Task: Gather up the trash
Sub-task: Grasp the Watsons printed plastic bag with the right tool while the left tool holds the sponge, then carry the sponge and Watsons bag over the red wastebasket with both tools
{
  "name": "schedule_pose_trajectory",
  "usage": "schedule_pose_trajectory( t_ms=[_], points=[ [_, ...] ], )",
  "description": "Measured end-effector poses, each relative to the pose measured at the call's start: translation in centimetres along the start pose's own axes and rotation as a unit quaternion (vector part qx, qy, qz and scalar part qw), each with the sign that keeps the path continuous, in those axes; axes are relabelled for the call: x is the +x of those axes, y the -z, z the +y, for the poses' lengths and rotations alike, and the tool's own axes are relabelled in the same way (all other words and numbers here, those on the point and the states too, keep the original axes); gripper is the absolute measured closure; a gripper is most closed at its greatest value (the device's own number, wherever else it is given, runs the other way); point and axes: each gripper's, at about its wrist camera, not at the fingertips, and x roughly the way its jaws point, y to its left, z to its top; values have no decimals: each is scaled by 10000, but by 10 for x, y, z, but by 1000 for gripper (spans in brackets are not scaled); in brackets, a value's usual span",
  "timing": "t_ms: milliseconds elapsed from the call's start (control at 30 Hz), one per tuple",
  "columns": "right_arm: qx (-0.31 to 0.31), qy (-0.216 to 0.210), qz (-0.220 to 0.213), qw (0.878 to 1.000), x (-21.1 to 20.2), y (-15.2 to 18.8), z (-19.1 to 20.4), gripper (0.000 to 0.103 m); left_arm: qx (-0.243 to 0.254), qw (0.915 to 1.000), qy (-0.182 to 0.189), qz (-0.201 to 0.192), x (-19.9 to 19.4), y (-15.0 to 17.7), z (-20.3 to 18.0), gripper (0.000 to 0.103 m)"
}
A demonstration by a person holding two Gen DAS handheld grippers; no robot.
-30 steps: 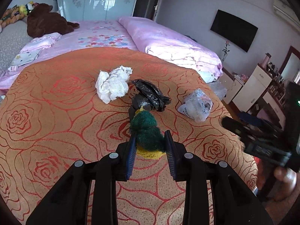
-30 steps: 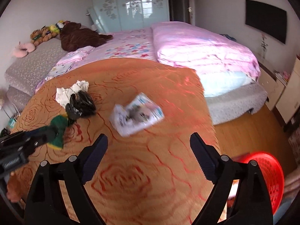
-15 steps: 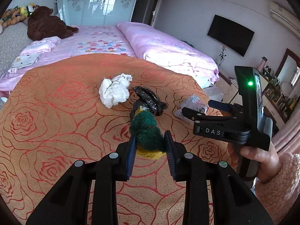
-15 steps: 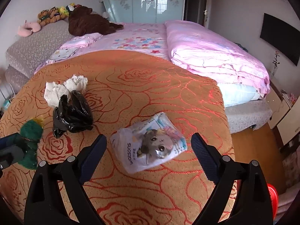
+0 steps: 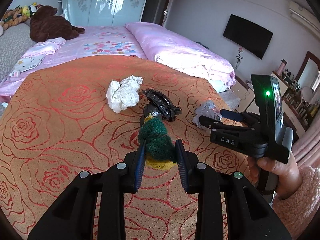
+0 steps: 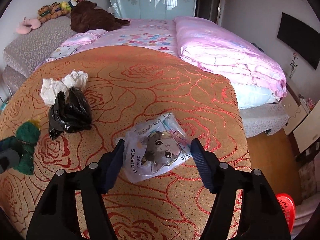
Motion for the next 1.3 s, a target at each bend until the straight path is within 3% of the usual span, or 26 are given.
schedule_pose_trajectory(
  t_ms=[633,1300],
  points=[
    [601,-112,-338,9976,-69,48,-14,47,223,9997,30,-106,-3,-4,-17,75],
    [1254,390,-1046,9858,-157,67,-74,47,1203,9913,321,-435,-15,-30,-106,75]
  ],
)
